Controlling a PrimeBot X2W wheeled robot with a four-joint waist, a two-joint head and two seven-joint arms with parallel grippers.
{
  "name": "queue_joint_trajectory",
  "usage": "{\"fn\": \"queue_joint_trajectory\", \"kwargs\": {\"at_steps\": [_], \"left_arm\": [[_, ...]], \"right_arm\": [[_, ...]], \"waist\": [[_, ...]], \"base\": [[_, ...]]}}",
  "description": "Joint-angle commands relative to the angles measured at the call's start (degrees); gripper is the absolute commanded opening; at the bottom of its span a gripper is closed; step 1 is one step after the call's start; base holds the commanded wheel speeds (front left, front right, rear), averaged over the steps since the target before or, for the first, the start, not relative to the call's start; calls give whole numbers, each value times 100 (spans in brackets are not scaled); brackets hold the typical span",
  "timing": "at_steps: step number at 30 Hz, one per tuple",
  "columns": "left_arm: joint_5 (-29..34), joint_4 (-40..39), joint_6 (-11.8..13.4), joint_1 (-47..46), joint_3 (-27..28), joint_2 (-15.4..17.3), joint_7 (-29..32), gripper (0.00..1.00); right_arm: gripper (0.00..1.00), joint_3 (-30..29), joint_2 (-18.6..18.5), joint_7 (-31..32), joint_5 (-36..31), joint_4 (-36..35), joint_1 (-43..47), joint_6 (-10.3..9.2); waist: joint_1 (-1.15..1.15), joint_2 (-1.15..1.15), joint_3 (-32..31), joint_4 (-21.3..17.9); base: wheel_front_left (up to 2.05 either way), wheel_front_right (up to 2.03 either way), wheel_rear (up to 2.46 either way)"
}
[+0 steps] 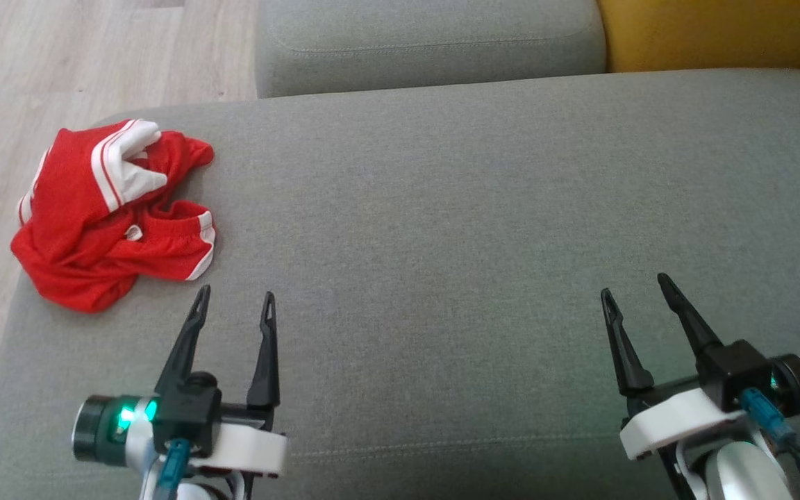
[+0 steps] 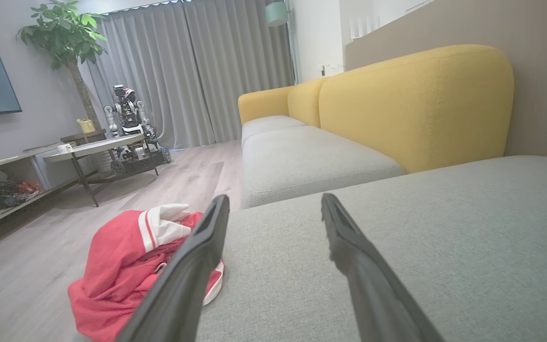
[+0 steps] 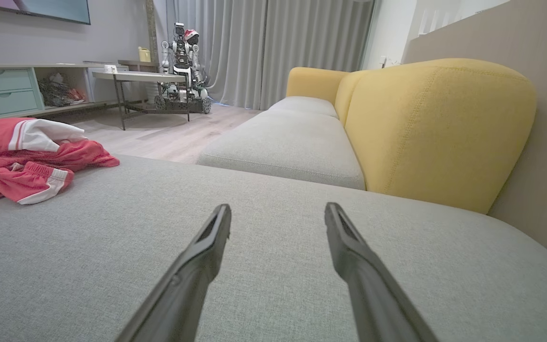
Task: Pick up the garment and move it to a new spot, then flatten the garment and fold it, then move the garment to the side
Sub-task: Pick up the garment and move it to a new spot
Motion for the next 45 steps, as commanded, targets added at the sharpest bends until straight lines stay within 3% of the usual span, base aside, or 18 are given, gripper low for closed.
{"fn": "queue_joint_trajectory", "kwargs": {"at_steps": [1, 7, 30, 38, 45], "left_arm": [[48, -151, -22, -176, 280, 6, -70, 100], [57, -149, -99, -155, 376, -81, -70, 100], [114, -303, -160, 356, 788, -310, -70, 100], [143, -455, -235, 181, 992, -218, -70, 100], [152, -551, -631, -1166, 1293, 203, -70, 100]], "right_arm": [[100, 171, -76, -53, -29, -174, -206, 0], [100, 224, -76, -53, -59, -168, -132, 0], [100, 446, -76, -54, 157, -101, 246, 0], [100, 496, -76, -54, 211, -107, 212, 0], [100, 554, -76, -54, 60, -108, 40, 0]], "waist": [[0, 0, -2, 31], [0, 0, -27, 283], [0, 0, -410, 2119], [0, 0, -321, 2238], [0, 0, 222, 1963]], "base": [[0, 0, 0], [0, 0, 0], [0, 0, 0], [0, 0, 0], [0, 0, 0]]}}
